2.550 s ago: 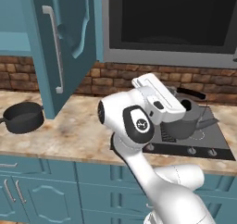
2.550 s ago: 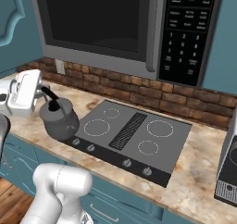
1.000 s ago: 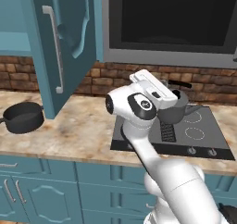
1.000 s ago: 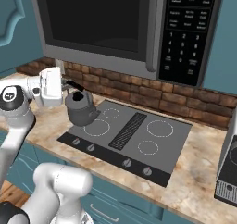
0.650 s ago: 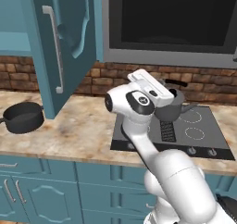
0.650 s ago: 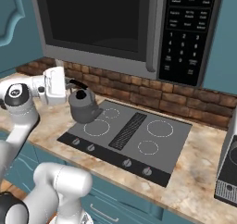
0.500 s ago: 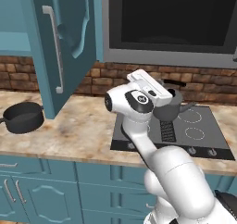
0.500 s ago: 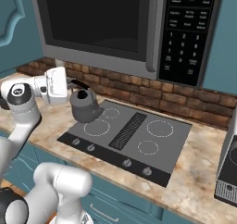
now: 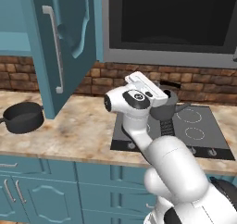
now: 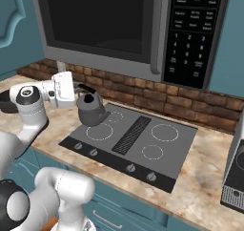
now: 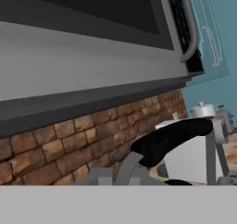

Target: Pick the kettle from the cabinet and place it on a stove burner. Then pick the pot from the counter and place it on another stove burner. Finally, turn both burners on.

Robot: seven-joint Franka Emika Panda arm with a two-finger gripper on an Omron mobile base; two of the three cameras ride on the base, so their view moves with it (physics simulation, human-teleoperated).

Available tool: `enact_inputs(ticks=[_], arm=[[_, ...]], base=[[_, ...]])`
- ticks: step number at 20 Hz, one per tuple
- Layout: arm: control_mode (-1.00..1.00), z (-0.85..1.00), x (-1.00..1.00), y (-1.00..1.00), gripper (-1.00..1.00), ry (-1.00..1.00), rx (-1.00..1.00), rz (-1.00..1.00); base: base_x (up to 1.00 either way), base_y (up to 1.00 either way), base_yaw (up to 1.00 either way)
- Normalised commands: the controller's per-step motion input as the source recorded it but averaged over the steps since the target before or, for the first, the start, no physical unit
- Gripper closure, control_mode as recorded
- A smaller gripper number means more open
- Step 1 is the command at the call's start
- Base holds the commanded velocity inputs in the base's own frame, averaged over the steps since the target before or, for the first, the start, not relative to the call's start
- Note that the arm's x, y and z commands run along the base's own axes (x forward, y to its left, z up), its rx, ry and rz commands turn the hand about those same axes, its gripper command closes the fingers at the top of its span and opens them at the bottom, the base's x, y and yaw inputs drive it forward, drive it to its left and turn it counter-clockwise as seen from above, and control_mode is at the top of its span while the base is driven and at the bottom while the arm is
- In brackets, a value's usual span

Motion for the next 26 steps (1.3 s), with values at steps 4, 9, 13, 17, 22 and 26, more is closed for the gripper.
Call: enact_inputs(ticks=[4,9,13,17,22,26], arm=[[-1.00,-0.16,0.26,-0.03,1.00,-0.01,0.00,0.00],[-1.00,-0.12,0.25,-0.02,1.00,0.00,0.00,0.00],[-1.00,-0.03,0.15,-0.03,1.00,0.00,0.00,0.00],[-1.00,-0.02,0.29,0.00,1.00,0.00,0.00,0.00],[-1.00,-0.07,0.32,0.00,1.00,0.00,0.00,0.00],[-1.00,-0.13,0.27,0.00,1.00,0.00,0.00,0.00]], base=[[0.00,0.00,0.00],[0.00,0.00,0.00],[0.00,0.00,0.00],[0.00,0.00,0.00],[0.00,0.00,0.00],[0.00,0.00,0.00]])
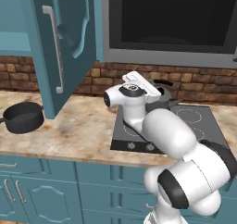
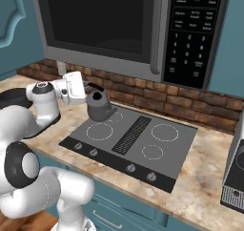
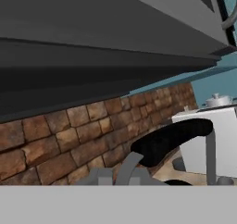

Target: Pick the kettle from the cabinet and place it on a stove burner. Then pick the pot from the counter and place it on another stove burner. Finally, turn both burners on.

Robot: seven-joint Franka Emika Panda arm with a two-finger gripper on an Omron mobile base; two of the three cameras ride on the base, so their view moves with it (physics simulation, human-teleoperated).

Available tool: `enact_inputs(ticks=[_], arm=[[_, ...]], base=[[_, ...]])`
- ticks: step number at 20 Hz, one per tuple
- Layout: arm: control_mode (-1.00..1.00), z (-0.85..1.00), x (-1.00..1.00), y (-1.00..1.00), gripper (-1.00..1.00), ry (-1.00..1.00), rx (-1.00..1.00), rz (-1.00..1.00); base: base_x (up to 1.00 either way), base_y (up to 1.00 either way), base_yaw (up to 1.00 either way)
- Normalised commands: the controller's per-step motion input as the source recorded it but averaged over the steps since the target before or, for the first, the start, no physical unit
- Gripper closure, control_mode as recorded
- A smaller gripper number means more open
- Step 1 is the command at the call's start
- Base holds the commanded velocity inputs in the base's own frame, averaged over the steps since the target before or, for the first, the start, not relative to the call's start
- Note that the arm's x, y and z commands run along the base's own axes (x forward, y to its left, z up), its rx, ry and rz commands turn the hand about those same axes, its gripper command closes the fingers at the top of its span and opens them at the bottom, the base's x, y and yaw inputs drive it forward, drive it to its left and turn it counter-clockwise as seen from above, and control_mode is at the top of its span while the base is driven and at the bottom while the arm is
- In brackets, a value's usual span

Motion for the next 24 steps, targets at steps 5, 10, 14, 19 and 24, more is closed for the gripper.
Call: enact_inputs(ticks=[5,10,14,19,24], arm=[[-1.00,-0.14,0.24,0.00,1.00,0.00,0.00,0.00],[-1.00,-0.14,0.20,0.00,1.00,0.00,0.00,0.00],[-1.00,-0.13,0.16,0.00,1.00,0.00,0.00,0.00],[-1.00,-0.10,0.16,0.00,1.00,0.02,0.00,0.00],[-1.00,-0.14,0.18,0.00,1.00,0.02,0.00,0.00]], base=[[0.00,0.00,0.00],[0.00,0.00,0.00],[0.00,0.00,0.00],[0.00,0.00,0.00],[0.00,0.00,0.00]])
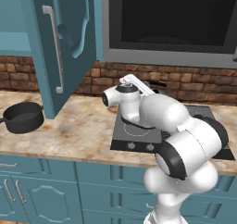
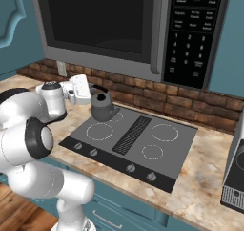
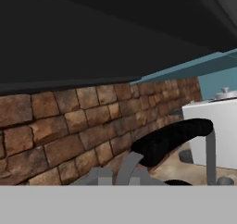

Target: Pick the kettle from the cabinet and place it on a stove burner. Then pick the pot from the counter and place it on another stove burner. Finally, turn both burners on.

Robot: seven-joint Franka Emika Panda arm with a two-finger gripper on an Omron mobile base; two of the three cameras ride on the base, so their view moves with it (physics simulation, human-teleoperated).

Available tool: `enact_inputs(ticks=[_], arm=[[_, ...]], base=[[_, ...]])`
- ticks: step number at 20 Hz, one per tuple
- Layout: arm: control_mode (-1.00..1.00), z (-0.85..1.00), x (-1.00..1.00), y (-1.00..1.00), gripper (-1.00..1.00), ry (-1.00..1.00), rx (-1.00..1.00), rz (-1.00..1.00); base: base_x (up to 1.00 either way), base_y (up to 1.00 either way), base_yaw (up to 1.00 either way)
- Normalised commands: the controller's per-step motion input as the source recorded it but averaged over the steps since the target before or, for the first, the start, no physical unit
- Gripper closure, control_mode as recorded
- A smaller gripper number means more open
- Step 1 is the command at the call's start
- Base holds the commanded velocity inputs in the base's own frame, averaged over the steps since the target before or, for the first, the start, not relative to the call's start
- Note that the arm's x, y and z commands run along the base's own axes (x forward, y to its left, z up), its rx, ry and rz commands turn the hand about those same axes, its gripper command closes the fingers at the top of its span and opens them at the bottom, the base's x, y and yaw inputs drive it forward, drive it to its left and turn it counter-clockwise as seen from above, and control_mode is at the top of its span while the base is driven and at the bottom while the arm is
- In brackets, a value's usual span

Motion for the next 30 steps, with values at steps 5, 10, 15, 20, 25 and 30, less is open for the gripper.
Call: enact_inputs(ticks=[5,10,15,20,25,30], arm=[[-1.00,-0.17,0.19,0.00,1.00,0.00,0.00,0.00],[-1.00,-0.18,0.20,0.00,1.00,0.00,0.00,0.00],[-1.00,-0.21,0.19,0.00,1.00,0.00,0.00,0.00],[-1.00,-0.23,0.20,0.00,1.00,0.00,0.00,0.00],[-1.00,-0.21,0.21,0.00,1.00,0.00,0.00,0.00],[-1.00,-0.18,0.20,0.00,1.00,0.00,-0.01,0.00]], base=[[0.00,0.00,0.00],[0.00,0.00,0.00],[0.00,0.00,0.00],[0.00,0.00,0.00],[0.00,0.00,0.00],[0.00,0.00,0.00]])
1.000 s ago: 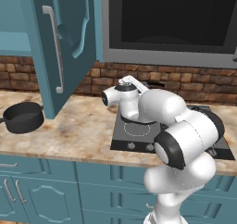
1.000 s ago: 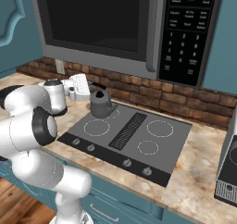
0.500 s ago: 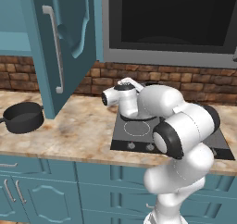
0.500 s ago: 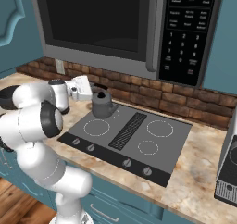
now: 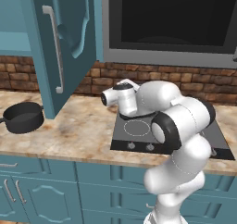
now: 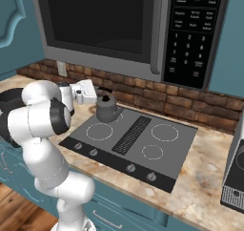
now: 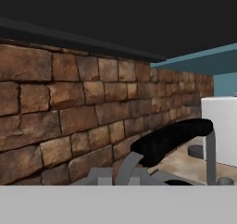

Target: Pick the kettle from the cabinet and place it on a stove burner. Then pick the pot from the counter and place it on another stove burner. Finally, turn both burners on.

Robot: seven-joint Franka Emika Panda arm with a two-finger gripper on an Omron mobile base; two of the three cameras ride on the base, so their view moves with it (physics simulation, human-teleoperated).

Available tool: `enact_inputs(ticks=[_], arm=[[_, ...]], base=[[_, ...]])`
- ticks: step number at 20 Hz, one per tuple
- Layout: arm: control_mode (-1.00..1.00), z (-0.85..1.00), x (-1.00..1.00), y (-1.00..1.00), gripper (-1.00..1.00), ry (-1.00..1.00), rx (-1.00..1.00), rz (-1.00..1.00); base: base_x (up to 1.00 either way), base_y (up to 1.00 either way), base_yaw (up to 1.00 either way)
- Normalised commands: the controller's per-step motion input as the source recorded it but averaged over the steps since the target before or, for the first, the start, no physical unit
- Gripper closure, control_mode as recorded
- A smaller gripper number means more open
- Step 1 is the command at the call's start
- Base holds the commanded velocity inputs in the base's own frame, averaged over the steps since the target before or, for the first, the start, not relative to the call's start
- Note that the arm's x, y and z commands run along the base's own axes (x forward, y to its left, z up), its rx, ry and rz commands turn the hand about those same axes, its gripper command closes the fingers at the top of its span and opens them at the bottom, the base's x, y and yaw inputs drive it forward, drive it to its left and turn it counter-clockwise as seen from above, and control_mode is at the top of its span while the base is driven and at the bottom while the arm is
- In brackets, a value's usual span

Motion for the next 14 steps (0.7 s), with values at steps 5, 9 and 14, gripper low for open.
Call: enact_inputs(ticks=[5,9,14], arm=[[-1.00,-0.15,0.22,0.00,1.00,0.00,0.00,0.00],[-1.00,-0.12,0.19,0.00,1.00,0.00,0.00,0.00],[-1.00,-0.14,0.20,0.01,1.00,0.00,0.00,0.00]], base=[[0.00,0.00,0.00],[0.00,0.00,0.00],[0.00,0.00,0.00]])
